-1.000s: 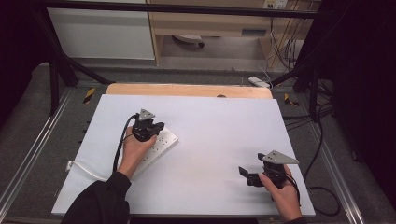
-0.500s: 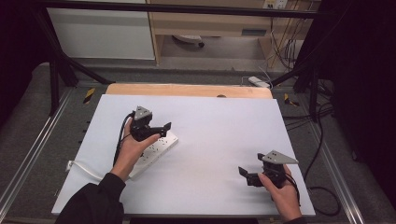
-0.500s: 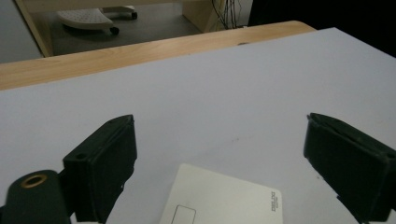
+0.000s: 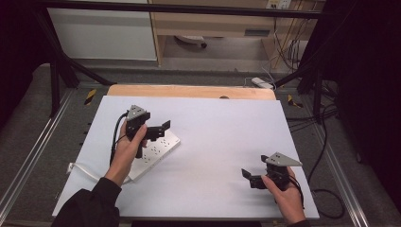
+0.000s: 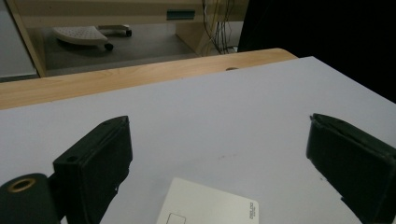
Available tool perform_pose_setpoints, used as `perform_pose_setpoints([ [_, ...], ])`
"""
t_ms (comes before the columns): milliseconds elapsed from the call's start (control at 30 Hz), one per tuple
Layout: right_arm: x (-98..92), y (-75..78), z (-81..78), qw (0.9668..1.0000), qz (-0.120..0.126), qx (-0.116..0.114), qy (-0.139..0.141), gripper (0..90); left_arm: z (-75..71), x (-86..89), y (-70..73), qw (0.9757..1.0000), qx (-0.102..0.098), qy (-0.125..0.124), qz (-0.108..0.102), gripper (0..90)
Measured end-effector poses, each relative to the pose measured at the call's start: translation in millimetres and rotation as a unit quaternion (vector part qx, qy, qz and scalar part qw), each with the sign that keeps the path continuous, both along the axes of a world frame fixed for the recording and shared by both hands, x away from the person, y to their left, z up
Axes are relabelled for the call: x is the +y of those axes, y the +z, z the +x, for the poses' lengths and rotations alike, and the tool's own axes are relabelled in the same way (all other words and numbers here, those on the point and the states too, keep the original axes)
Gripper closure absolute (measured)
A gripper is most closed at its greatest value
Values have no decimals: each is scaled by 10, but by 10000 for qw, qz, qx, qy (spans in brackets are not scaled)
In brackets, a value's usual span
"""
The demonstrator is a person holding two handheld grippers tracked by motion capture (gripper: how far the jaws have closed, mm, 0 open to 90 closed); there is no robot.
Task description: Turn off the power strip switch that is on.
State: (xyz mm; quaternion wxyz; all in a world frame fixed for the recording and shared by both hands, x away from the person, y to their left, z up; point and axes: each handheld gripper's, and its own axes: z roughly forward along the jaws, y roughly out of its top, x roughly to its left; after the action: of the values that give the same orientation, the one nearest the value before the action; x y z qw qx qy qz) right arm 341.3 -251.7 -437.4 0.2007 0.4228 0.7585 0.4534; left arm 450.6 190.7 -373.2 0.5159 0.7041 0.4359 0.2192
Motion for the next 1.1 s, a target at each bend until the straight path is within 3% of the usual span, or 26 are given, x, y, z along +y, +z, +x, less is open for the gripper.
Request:
perform_pose_setpoints([
  [133, 12, 1, 1, 10000, 28, 10, 59, 28, -59, 54, 35, 10000, -35, -29, 46, 69],
  [700, 14, 5, 2, 9999, 78, 5, 122, 23, -388, 329, 240, 9993, -348, 14, -99, 62],
  [1100, 23, 2, 1, 9999, 59, 23, 137, 26, -616, 485, 321, 9989, -433, 21, -169, 62],
])
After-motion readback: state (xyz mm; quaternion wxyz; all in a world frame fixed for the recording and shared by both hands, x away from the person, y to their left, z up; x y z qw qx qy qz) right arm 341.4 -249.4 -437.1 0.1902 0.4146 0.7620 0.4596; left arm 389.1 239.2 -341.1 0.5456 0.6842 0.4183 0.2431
